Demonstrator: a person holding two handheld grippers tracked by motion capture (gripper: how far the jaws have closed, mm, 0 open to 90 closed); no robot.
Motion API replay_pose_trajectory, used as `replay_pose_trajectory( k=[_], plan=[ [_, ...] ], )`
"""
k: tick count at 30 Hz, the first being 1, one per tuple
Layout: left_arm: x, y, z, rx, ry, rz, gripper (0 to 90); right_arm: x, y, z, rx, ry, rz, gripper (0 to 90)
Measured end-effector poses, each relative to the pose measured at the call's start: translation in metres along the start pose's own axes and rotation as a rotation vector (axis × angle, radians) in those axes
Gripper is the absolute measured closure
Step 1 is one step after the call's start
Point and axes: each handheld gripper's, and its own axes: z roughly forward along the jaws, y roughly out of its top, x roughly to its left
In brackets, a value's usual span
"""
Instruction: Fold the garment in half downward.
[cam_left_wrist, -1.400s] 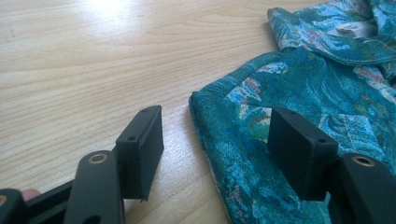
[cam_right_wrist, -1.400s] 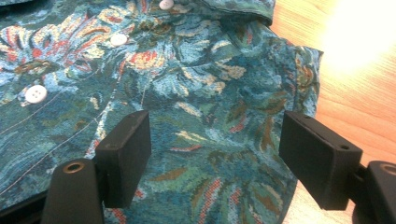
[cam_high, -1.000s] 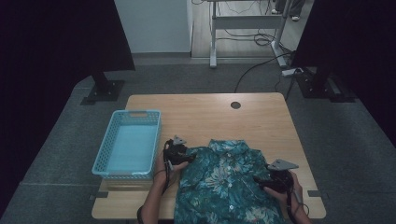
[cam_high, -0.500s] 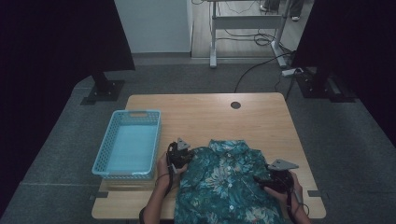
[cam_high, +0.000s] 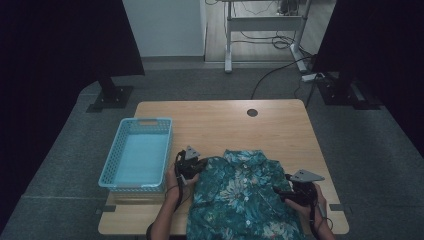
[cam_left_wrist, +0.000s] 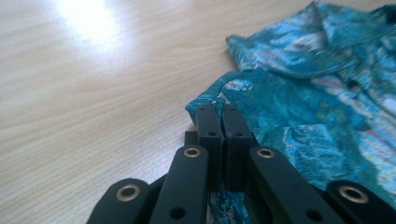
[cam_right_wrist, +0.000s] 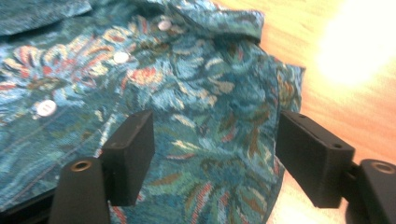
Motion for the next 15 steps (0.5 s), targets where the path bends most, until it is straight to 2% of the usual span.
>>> replay_pose_trajectory(
  k=[6, 10, 15],
  plan=[
    [-0.001, 0.006, -0.007, -0.004, -0.006, 0.009, 87.9, 0.002, 0.014, 0.002, -0.014, 0.033, -0.018, 33.8],
    [-0.003, 0.006, -0.006, -0.008, -0.006, 0.007, 87.9, 0.003, 0.024, 0.009, 0.019, 0.036, -0.056, 34.7],
    [-0.004, 0.006, -0.003, -0.003, -0.006, 0.009, 87.9, -0.001, 0.033, 0.024, 0.076, 0.061, -0.09, 37.2]
  ],
)
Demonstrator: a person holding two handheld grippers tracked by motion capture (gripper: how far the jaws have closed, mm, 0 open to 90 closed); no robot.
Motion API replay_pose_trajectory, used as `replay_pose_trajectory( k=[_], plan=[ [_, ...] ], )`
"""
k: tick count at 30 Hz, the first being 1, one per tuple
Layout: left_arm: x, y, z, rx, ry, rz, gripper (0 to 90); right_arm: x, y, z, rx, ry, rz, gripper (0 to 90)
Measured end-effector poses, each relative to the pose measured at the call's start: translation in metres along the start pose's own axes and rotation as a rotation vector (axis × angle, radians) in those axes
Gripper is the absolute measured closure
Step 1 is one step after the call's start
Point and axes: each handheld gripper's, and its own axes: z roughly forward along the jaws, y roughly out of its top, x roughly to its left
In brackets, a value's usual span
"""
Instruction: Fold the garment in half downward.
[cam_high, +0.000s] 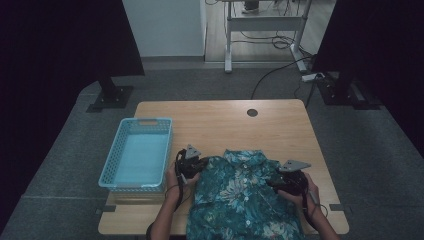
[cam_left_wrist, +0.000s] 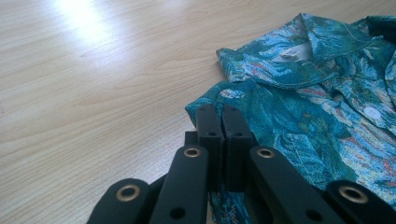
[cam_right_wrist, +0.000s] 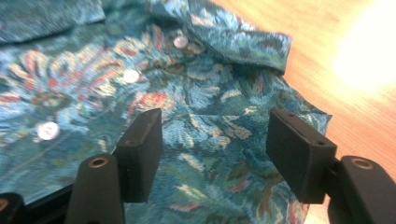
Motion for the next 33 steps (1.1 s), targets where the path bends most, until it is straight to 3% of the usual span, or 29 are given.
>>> replay_pose_trajectory(
  k=[7, 11, 19, 27, 29, 33],
  plan=[
    [-0.001, -0.002, 0.001, 0.001, -0.004, -0.006, 87.9, -0.02, -0.001, 0.017, 0.072, -0.011, 0.028, 37.2],
    [-0.001, -0.002, 0.0, 0.004, -0.002, -0.003, 87.9, -0.032, -0.004, 0.025, 0.114, -0.053, 0.036, 36.2],
    [-0.001, -0.004, 0.002, 0.007, -0.005, -0.008, 87.9, -0.044, -0.002, 0.026, 0.122, -0.068, 0.022, 29.8],
    [-0.003, -0.004, 0.003, 0.009, -0.007, -0.01, 87.9, -0.063, -0.001, 0.034, 0.13, 0.008, 0.049, 19.5],
    [-0.003, -0.004, 0.003, 0.009, -0.008, -0.006, 87.9, -0.065, 0.0, 0.035, 0.13, 0.018, 0.043, 21.4],
    [-0.002, -0.004, 0.002, 0.01, -0.006, -0.004, 87.9, -0.063, 0.002, 0.035, 0.1, 0.037, 0.024, 41.6]
  ],
)
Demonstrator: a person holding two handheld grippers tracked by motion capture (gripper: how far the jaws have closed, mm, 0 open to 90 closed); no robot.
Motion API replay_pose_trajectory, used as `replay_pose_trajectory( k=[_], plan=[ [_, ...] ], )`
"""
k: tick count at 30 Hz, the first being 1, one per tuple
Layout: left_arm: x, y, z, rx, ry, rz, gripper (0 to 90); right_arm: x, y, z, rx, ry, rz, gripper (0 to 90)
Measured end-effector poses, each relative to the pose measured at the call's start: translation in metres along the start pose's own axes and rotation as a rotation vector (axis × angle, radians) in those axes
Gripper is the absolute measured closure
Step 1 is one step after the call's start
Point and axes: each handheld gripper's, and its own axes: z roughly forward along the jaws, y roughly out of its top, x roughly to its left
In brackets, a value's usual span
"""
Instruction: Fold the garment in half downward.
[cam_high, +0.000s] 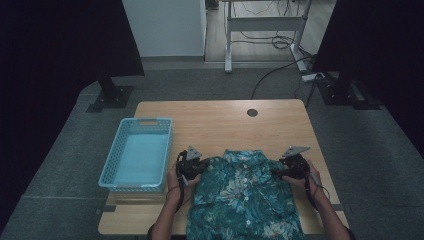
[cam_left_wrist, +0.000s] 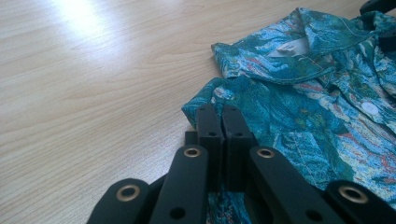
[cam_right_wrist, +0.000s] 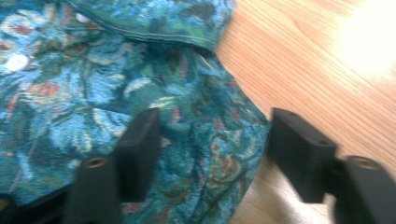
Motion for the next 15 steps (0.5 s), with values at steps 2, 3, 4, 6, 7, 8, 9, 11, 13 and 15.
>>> replay_pose_trajectory(
  k=[2, 3, 4, 6, 7, 8, 9, 11, 13, 15],
  plan=[
    [0.0, 0.0, -0.001, 0.001, 0.002, 0.001, 87.9, 0.002, 0.001, -0.001, 0.002, 0.014, -0.006, 54.5],
    [0.0, -0.001, -0.001, 0.003, 0.003, 0.001, 87.9, 0.003, 0.003, -0.001, 0.009, 0.014, -0.005, 59.0],
    [0.0, -0.001, -0.001, 0.006, 0.004, 0.005, 87.9, 0.005, 0.005, -0.001, 0.023, 0.023, -0.017, 65.3],
    [-0.001, -0.001, -0.001, 0.007, 0.005, 0.007, 87.9, 0.009, 0.008, -0.002, 0.05, 0.029, -0.032, 72.4],
    [-0.001, -0.001, -0.002, 0.007, 0.005, 0.007, 87.9, 0.01, 0.01, -0.002, 0.061, 0.03, -0.04, 75.1],
    [-0.001, -0.001, -0.002, 0.007, 0.007, 0.01, 87.9, 0.011, 0.011, -0.001, 0.073, 0.031, -0.043, 77.1],
    [-0.001, 0.0, -0.002, 0.005, 0.007, 0.01, 87.9, 0.012, 0.013, -0.001, 0.09, 0.031, -0.044, 78.5],
    [-0.002, 0.0, -0.003, 0.001, 0.007, 0.011, 87.9, 0.013, 0.015, -0.001, 0.105, 0.03, -0.042, 80.0],
    [-0.002, 0.0, -0.004, 0.002, 0.011, 0.02, 87.9, 0.014, 0.016, -0.001, 0.108, 0.026, -0.038, 81.2],
    [-0.002, 0.0, -0.004, 0.002, 0.021, 0.024, 88.0, 0.015, 0.015, -0.001, 0.102, 0.02, -0.031, 82.6]
  ],
)
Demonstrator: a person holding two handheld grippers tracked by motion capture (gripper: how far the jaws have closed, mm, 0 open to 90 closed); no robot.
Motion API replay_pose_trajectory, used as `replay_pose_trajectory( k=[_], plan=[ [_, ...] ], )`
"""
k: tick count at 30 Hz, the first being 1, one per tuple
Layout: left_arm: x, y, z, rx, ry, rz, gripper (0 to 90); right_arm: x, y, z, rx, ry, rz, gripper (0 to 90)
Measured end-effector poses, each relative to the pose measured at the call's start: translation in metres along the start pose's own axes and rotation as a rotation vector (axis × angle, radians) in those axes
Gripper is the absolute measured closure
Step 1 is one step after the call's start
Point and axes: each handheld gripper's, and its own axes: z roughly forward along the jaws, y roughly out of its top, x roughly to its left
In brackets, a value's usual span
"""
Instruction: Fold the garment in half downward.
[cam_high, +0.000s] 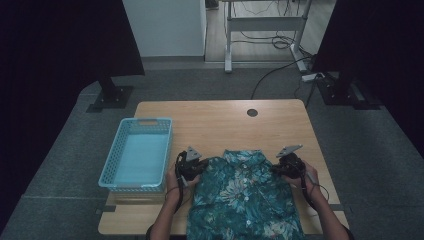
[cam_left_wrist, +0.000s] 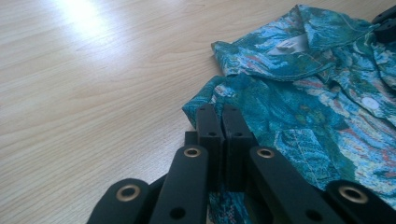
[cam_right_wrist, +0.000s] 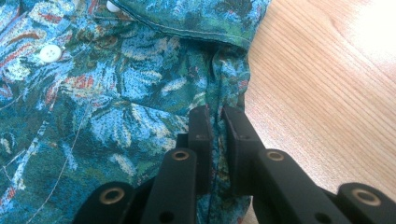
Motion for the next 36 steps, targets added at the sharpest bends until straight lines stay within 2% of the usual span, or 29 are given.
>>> replay_pose_trajectory(
  k=[6, 10, 15, 19, 24, 36],
  plan=[
    [-0.002, 0.004, -0.002, -0.013, 0.015, 0.01, 88.2, 0.005, 0.001, -0.004, -0.024, -0.031, 0.004, 84.3],
    [-0.001, 0.009, -0.005, -0.018, 0.026, 0.018, 88.4, 0.007, 0.003, -0.012, -0.068, -0.036, 0.0, 84.5],
    [-0.003, 0.015, -0.007, -0.033, 0.049, 0.034, 88.5, 0.012, 0.01, -0.023, -0.092, -0.081, -0.04, 84.9],
    [-0.002, 0.022, -0.012, -0.037, 0.057, 0.047, 88.6, 0.017, 0.017, -0.035, -0.114, -0.108, -0.052, 85.1],
    [0.0, 0.026, -0.018, -0.046, 0.058, 0.048, 88.6, 0.016, 0.02, -0.045, -0.134, -0.111, -0.052, 85.3],
    [0.005, 0.029, -0.024, -0.062, 0.066, 0.039, 88.6, 0.014, 0.018, -0.042, -0.157, -0.092, -0.033, 85.9]
  ],
)
